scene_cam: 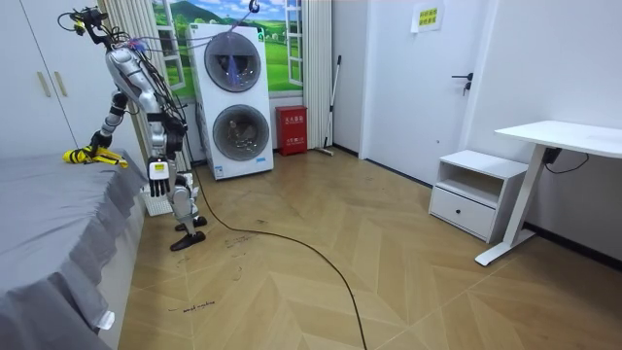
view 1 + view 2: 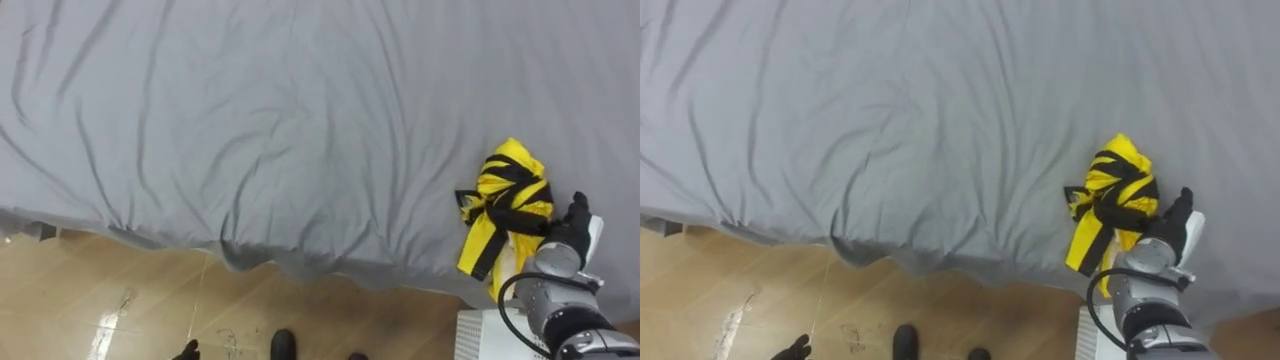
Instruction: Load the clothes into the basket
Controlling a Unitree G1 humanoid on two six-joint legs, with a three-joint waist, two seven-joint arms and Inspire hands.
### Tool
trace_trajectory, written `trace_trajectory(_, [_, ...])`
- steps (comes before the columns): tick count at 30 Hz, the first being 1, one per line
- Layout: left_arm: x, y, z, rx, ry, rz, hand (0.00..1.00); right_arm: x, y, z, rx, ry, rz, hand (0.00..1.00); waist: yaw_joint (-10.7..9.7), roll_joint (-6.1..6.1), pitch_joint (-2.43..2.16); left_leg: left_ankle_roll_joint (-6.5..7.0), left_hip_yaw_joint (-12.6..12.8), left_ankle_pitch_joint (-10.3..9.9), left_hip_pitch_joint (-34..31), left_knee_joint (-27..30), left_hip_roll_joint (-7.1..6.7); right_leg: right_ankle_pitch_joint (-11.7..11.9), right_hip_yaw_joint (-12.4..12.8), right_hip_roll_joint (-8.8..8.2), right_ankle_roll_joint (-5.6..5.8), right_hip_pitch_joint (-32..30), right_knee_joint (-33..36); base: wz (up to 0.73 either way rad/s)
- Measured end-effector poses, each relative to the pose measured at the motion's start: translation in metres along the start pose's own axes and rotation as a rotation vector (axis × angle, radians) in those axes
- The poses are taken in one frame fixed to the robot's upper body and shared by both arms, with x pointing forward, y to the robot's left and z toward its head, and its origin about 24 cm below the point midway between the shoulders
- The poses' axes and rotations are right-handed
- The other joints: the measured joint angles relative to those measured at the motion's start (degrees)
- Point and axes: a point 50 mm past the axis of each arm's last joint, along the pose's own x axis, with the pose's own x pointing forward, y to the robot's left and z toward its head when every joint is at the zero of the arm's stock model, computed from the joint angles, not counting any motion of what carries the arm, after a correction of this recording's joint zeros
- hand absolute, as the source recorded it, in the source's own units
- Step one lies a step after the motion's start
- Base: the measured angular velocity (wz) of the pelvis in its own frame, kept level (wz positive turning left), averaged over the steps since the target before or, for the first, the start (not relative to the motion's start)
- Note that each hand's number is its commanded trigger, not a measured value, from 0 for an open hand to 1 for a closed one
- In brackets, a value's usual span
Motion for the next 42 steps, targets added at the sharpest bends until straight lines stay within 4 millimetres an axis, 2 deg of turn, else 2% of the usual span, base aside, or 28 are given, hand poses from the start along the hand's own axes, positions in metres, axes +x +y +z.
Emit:
trace_trajectory(2, [0.000, 0.001, 0.001, 0.015, 0.001, -0.004, 0.00, 0.000, -0.001, -0.002, -0.016, 0.004, 0.000, 0.00, -0.1, 0.04, 0.02, 0.07, -0.4, 0.1, -0.1, 0.0, -0.09, 0.0, -0.8, -0.14, 0.00, 0.1, 0.0, 0.09])
trace_trajectory(3, [0.000, 0.000, 0.001, 0.011, 0.000, -0.005, 0.00, 0.000, -0.001, -0.003, -0.027, 0.004, 0.003, 0.05, -0.1, 0.04, 0.03, 0.07, -0.4, 0.1, -0.1, 0.0, -0.09, 0.0, -0.8, -0.23, 0.00, 0.1, 0.0, 0.04])
trace_trajectory(4, [0.000, 0.000, 0.001, 0.013, 0.002, -0.008, 0.00, 0.000, -0.001, -0.005, -0.061, 0.000, 0.012, 0.75, 0.0, 0.07, 0.04, 0.08, -0.4, 0.1, -0.1, 0.0, -0.09, 0.0, -0.8, -0.37, 0.00, 0.1, 0.0, 0.00])
trace_trajectory(5, [0.000, 0.000, 0.001, 0.011, 0.003, -0.008, 0.00, 0.000, 0.000, -0.006, -0.092, -0.003, 0.025, 1.00, 0.3, 0.14, 0.09, 0.08, -0.5, 0.2, -0.1, 0.0, -0.09, 0.0, -0.8, -0.36, 0.00, 0.1, 0.0, 0.00])
trace_trajectory(9, [0.001, -0.002, 0.002, 0.019, 0.002, -0.016, 0.00, -0.001, 0.005, -0.003, -0.143, -0.017, 0.058, 1.00, 0.3, 0.59, 0.48, 0.05, -0.4, 0.2, -0.2, -0.1, -0.08, 0.0, -0.7, -0.35, 0.00, -0.2, 0.1, 0.00])
trace_trajectory(15, [0.004, -0.003, 0.013, 0.053, -0.009, -0.029, 0.00, 0.006, -0.008, 0.007, -0.227, -0.065, 0.043, 1.00, 0.7, 0.57, 0.72, 0.00, 0.1, 0.2, -1.3, -0.1, 0.07, 0.0, -0.6, -0.31, -0.01, -2.0, 0.9, -0.05])
trace_trajectory(26, [0.007, -0.004, 0.016, 0.074, 0.004, -0.029, 0.00, 0.005, -0.004, 0.010, -0.265, -0.091, 0.067, 1.00, 1.8, 0.48, 0.75, 0.01, 0.9, 0.3, -1.1, -0.6, 0.12, 0.0, -0.7, -0.46, -0.01, -2.3, 1.0, -0.03])
trace_trajectory(42, [0.005, 0.004, 0.015, 0.044, -0.010, -0.009, 0.00, 0.006, -0.004, 0.011, -0.239, -0.088, 0.081, 1.00, 1.6, 0.20, 0.52, 0.03, 0.9, 0.3, -0.6, 0.1, 0.10, 0.0, -0.9, -0.50, -0.02, -1.5, 1.0, 0.00])
